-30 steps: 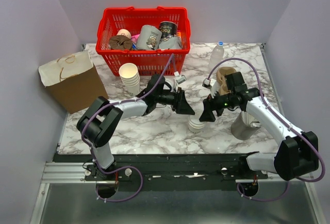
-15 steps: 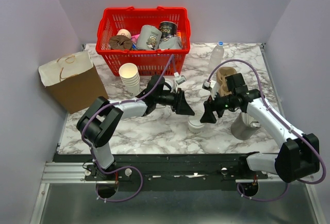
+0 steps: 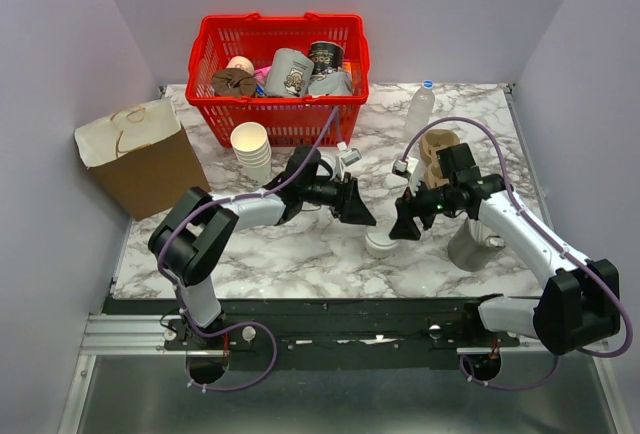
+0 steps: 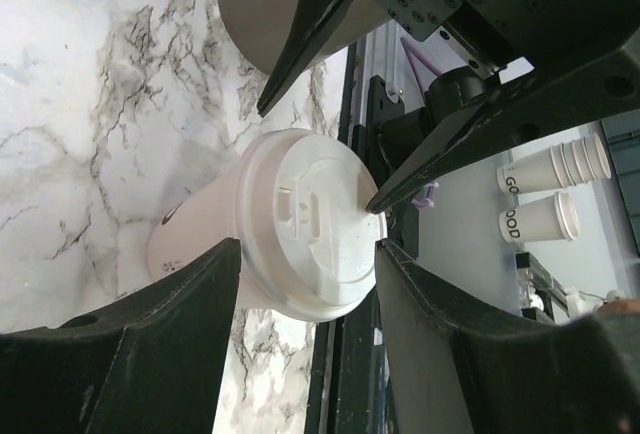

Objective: Pack the takeout coffee

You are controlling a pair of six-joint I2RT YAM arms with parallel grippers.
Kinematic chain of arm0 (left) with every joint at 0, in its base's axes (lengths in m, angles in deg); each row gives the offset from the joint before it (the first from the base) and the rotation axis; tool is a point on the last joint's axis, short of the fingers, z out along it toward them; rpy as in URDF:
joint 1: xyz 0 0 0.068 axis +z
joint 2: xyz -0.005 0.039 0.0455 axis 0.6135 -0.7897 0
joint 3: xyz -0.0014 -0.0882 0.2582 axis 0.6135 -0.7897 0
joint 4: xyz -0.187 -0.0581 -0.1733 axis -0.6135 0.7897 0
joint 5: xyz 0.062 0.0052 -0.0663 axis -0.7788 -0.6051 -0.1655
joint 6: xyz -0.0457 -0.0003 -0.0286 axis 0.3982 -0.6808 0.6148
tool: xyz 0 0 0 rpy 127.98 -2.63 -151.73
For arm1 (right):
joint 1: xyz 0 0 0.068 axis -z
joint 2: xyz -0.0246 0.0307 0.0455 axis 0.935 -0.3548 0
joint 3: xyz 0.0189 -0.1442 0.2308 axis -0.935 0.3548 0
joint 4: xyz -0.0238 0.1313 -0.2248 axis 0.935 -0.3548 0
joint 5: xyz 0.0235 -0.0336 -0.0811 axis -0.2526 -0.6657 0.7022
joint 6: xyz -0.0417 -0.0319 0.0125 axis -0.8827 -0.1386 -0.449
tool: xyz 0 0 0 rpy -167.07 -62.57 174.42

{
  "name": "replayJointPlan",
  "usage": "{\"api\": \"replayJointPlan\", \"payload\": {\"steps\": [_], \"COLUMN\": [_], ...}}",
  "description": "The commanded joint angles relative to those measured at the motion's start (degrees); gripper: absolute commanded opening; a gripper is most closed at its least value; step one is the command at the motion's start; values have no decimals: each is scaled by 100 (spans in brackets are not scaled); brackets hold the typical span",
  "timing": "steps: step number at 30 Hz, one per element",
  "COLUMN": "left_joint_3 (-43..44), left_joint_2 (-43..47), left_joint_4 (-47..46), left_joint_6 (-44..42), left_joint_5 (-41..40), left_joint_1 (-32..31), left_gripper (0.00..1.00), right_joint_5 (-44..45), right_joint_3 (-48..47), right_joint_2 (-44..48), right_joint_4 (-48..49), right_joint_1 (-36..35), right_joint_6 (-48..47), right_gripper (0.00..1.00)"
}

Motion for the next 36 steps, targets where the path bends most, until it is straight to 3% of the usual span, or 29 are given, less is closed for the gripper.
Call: {"api": "replayJointPlan", "payload": {"steps": [1,15,36], "left_joint_3": [77,25,60], "left_joint_2": [-150,-362,-511], "left_joint_4": [249,223,451], "left_joint_6": [-244,-138,-235], "left_joint_5": [-27,0,-9], "left_joint_1": [-10,-10,-10], "left_gripper": [64,60,59], "right_joint_5": [357,128,50], "right_joint_3": [59,121,596], "right_joint_2": [-90,-362,-836], "right_joint_4": [-156,-306,-367], "right_joint_1": [14,14,172], "right_joint_6": [-167,-571,-1353], "right_gripper": [75,61,56]}}
